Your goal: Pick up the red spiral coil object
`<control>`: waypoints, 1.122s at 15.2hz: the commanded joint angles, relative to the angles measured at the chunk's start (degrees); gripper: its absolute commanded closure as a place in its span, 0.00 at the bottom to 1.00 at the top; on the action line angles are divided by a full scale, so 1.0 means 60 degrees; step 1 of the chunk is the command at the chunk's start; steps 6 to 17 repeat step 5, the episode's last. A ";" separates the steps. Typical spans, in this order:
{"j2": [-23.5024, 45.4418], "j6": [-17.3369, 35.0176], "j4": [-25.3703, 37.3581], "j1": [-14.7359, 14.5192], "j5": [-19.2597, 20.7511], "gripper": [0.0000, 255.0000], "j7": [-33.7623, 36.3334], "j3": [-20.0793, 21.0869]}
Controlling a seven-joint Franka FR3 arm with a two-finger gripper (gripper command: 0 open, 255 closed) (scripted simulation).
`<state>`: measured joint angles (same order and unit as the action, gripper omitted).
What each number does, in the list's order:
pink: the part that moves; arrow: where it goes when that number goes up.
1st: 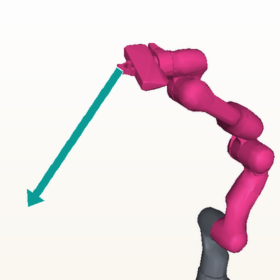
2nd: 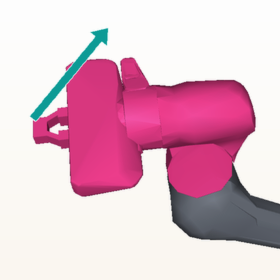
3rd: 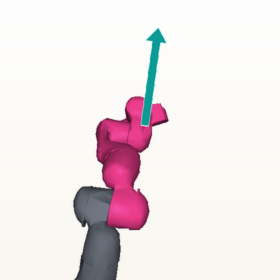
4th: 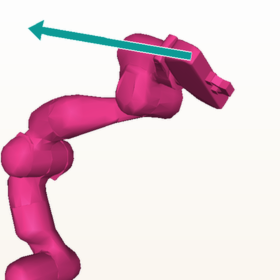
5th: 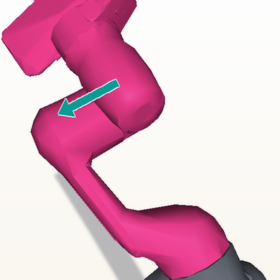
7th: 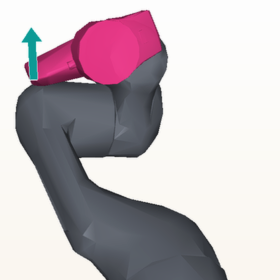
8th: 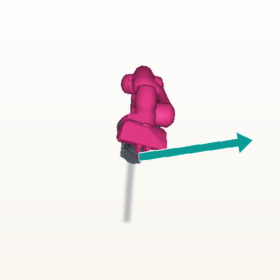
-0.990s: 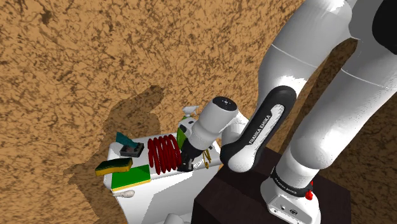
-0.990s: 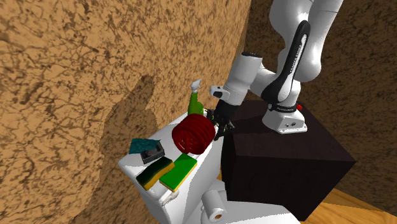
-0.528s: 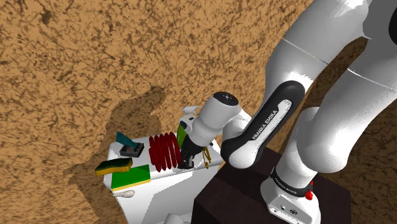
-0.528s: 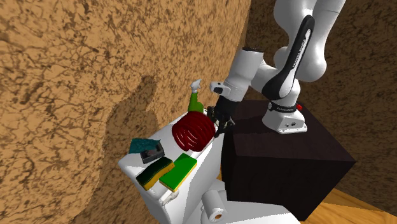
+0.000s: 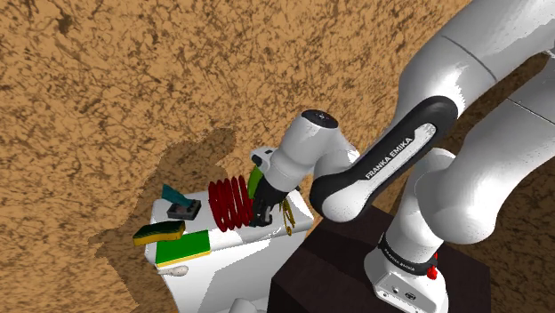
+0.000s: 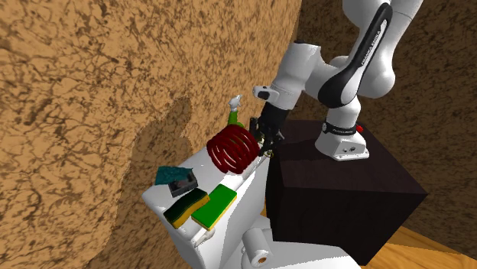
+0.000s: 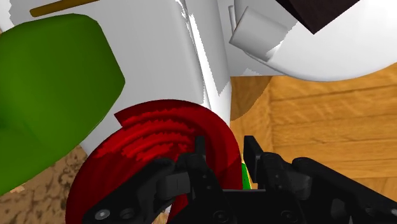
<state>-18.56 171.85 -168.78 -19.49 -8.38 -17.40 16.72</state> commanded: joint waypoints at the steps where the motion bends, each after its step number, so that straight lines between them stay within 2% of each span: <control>1: -0.0368 -0.0431 0.0071 -0.0109 -0.0067 1.00 -0.0104 -0.0154; 4: -0.0748 -0.0877 0.0136 -0.0181 -0.0108 1.00 -0.0146 -0.0237; 17: -0.0749 -0.0876 0.0136 -0.0182 -0.0109 1.00 -0.0147 -0.0238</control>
